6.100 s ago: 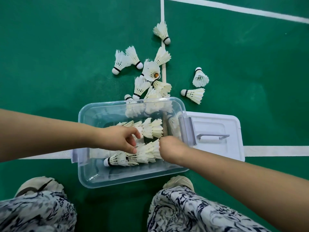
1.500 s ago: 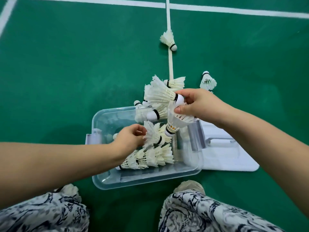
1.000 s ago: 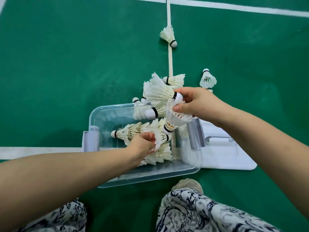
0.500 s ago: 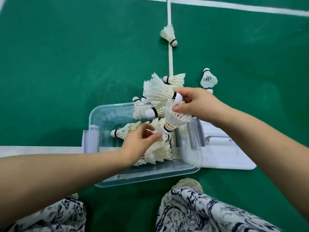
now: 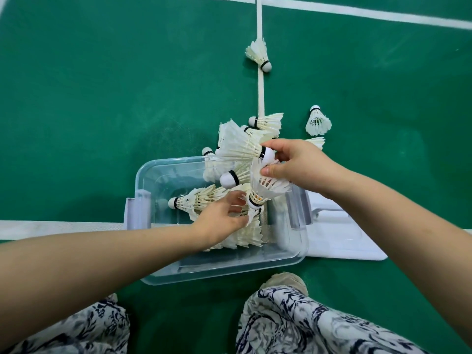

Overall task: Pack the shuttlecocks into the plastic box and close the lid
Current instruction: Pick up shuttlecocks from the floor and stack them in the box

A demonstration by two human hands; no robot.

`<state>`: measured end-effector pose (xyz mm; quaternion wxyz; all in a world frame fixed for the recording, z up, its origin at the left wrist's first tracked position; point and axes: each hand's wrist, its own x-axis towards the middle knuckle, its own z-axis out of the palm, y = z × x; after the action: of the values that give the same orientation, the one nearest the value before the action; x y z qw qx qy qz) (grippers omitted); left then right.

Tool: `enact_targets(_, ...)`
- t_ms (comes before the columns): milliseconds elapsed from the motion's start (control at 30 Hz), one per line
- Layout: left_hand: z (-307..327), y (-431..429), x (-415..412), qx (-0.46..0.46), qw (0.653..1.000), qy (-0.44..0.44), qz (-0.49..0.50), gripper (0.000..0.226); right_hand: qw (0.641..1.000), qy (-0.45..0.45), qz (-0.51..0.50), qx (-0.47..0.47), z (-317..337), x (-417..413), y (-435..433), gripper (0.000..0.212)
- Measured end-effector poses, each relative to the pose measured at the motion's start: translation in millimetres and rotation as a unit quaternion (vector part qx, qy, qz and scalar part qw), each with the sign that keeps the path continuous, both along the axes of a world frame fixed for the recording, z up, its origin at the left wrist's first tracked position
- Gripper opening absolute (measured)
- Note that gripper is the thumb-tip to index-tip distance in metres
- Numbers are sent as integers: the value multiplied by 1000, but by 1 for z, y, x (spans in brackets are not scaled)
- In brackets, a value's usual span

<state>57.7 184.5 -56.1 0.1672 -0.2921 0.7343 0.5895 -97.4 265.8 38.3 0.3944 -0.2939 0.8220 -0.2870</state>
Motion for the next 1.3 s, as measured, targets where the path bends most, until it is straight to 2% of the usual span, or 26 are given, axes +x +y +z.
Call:
enact_targets(133, -5, -3, -1, 7, 1000, 1, -10, 62, 1000, 3, 8, -1, 6, 5, 0, 43)
enact_targets(333, -10, -2, 0, 40, 998, -13, -38, 56, 1000, 3, 15, 4, 7, 8, 1, 39)
enact_targets(600, -13, 3, -4, 57, 997, -26, -34, 86, 999, 24, 23, 5, 7, 8, 6, 44)
enact_targets(667, -9, 5, -5, 48, 998, -28, -33, 80, 999, 25, 23, 7, 6, 9, 7, 45)
enact_targets(733, -2, 6, -3, 3, 998, -29, -51, 67, 999, 25, 23, 8, 6, 9, 8, 43)
enact_targets(867, 20, -7, 7, -63, 994, -25, -85, 61, 1000, 21, 20, 0, 8, 8, 7, 40)
enact_targets(967, 44, -28, 16, -127, 988, -20, -91, 45, 1000, 19, 17, -3, 10, 9, 8, 43)
enact_targets(1033, 61, -43, 20, -156, 985, -11, -70, 38, 999, 28, 21, 4, 12, 9, 10, 46)
enact_targets(1200, 81, -61, 23, -192, 977, 68, 58, 54, 998, 26, 49, 16, 7, 17, 14, 42)
enact_targets(1300, 83, -52, 18, -150, 982, 95, 64, 32, 997, 15, 69, 25, 0, 23, 14, 40)
